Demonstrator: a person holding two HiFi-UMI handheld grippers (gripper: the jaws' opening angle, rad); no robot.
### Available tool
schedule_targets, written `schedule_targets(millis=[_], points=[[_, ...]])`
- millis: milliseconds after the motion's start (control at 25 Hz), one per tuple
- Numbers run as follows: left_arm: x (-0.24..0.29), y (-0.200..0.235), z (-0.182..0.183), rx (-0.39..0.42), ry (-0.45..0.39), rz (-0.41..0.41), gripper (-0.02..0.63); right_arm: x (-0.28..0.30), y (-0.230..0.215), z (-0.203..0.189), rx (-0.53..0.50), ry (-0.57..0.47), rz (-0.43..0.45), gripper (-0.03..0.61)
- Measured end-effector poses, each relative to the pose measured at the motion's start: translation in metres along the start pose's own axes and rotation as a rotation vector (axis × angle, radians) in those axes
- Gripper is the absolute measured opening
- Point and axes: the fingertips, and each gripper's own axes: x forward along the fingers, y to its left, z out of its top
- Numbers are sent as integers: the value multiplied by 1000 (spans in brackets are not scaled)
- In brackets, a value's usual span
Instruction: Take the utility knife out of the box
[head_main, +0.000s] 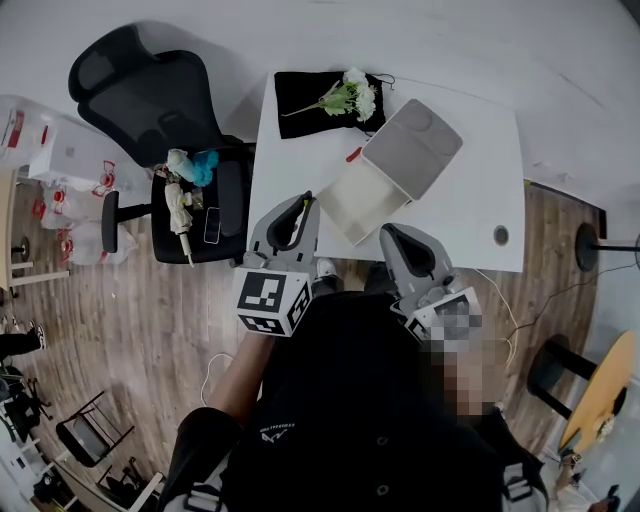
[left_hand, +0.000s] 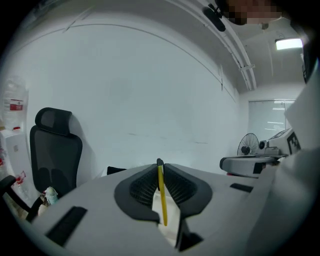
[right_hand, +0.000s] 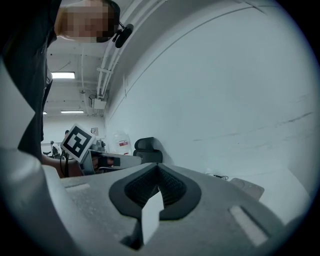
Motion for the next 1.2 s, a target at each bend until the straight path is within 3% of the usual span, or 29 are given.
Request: schedule_targets(millis=[520,1200], points=[[-39,3,16,40,-136,-36,43,5,7,8,-10,-36,-54,5],[-39,1,39,79,-200,-58,43,2,4,25,-20,-80,-87,5]])
